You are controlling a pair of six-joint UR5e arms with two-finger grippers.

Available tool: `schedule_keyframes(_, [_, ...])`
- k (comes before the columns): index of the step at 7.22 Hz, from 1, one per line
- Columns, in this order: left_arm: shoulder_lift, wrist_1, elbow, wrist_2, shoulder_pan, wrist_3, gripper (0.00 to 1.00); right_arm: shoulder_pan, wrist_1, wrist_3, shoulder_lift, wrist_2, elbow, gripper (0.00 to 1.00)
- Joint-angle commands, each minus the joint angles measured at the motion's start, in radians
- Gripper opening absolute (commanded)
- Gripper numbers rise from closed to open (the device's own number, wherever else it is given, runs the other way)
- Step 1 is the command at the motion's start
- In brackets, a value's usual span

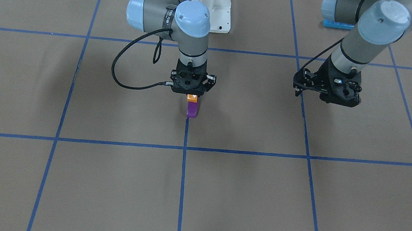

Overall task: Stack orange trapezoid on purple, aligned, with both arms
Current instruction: 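Align and lower the orange block onto the purple block with the right gripper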

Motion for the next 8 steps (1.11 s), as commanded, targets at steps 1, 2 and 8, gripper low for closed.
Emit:
schedule_keyframes(1, [0.000, 0.000, 0.000, 0.000, 0.001, -0.002, 1.00, -0.007, 0.001, -0.001, 0.000, 0.000, -0.008, 0.00])
schedule_keyframes(2, [-0.002, 0.000, 0.000, 0.000, 0.001, -0.005, 1.00, -0.013, 0.000, -0.001, 0.000, -0.015, -0.008, 0.00])
schedule_keyframes(8, [0.001, 0.002, -0.018, 0.000, -0.001, -0.012, 1.00, -0.022, 0.003, -0.002, 0.000, -0.025, -0.010, 0.00])
